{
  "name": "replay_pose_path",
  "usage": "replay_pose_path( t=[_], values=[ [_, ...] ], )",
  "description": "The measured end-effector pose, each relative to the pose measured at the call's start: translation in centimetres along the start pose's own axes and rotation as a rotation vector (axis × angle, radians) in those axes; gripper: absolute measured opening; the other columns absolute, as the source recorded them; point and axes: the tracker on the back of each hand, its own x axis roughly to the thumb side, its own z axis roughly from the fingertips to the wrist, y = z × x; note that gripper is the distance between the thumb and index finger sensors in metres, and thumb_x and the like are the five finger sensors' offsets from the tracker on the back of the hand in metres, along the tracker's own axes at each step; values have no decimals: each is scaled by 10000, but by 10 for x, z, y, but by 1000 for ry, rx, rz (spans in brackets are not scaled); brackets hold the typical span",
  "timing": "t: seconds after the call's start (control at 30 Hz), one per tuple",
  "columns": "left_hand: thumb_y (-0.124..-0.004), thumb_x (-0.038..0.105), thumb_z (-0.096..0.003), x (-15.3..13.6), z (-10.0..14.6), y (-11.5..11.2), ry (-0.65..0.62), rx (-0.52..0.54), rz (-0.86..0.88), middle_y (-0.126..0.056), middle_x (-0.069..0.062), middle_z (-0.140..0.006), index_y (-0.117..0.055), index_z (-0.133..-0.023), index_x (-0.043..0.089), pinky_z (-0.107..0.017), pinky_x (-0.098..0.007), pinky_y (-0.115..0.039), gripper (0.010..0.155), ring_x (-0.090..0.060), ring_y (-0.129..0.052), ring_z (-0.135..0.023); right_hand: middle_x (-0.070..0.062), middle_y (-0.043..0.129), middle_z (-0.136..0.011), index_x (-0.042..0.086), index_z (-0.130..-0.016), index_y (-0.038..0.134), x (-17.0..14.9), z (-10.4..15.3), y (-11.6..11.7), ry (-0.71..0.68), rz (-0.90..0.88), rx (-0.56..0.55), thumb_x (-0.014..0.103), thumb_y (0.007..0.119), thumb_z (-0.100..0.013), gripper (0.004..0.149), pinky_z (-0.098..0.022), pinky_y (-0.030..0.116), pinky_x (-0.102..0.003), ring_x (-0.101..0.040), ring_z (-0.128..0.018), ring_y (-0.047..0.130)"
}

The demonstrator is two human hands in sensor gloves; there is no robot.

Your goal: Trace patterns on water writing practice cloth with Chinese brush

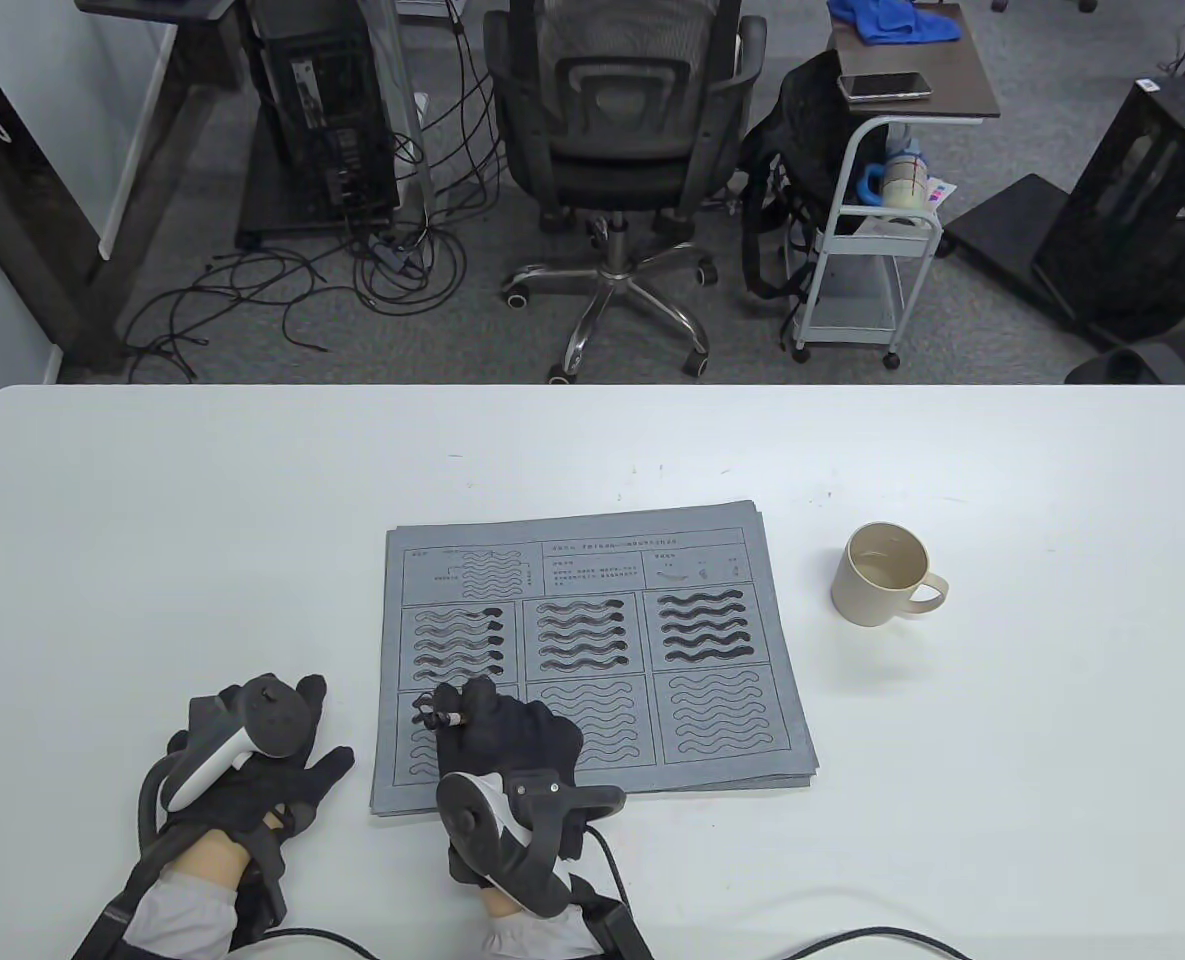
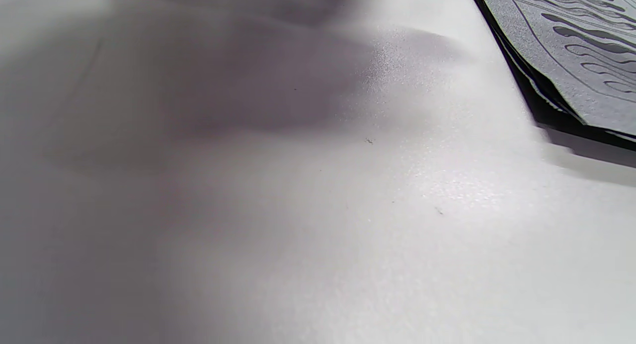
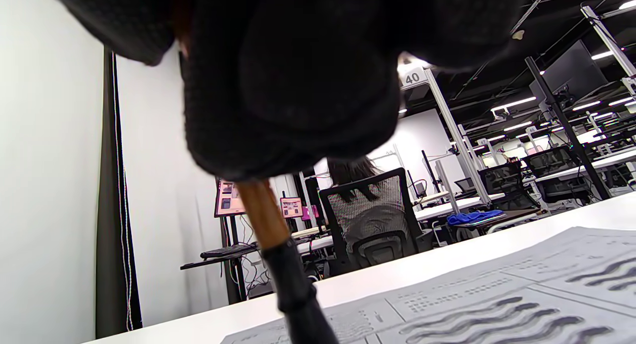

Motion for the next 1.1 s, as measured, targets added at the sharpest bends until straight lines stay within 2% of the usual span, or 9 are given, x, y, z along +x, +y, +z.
replay_pose_path(
  t=[0.2, 0.47, 0.73, 1.1],
  values=[
    [-519, 655, -538, 0, 0, 0, 0, 0, 0, 57, -80, -1172, 11, -1071, 425, -668, -767, -56, 786, -365, 92, -1025, -74, 1076, -421, 103, -682, 933, 0, 0, -2, 0, 1, -8, 438, 799, -527, 392, -354, 804, -456, -197, -297, 1014],
    [-519, 654, -538, 0, 0, 0, -1, 0, 8, 57, -78, -1172, 10, -1070, 427, -668, -766, -56, 784, -365, 91, -1025, -71, 1075, -424, 105, -684, 929, 1, 4, -20, -17, -90, -55, 441, 798, -523, 396, -356, 805, -455, -196, -298, 1014],
    [-520, 654, -537, -1, 0, 1, -4, 3, 13, 57, -79, -1172, 10, -1071, 426, -668, -767, -56, 786, -365, 91, -1025, -48, 1075, -469, 136, -714, 912, 6, 10, -15, -59, -220, 34, 462, 791, -518, 399, -394, 810, -444, -180, -346, 1022],
    [-519, 655, -537, -1, 0, 1, 0, 6, 3, 56, -76, -1172, 11, -1070, 428, -668, -767, -55, 785, -364, 91, -1026, 4, 1079, -493, 188, -724, 903, 16, 18, -5, -147, -208, 90, 496, 772, -520, 392, -430, 823, -414, -139, -378, 1031]
  ],
)
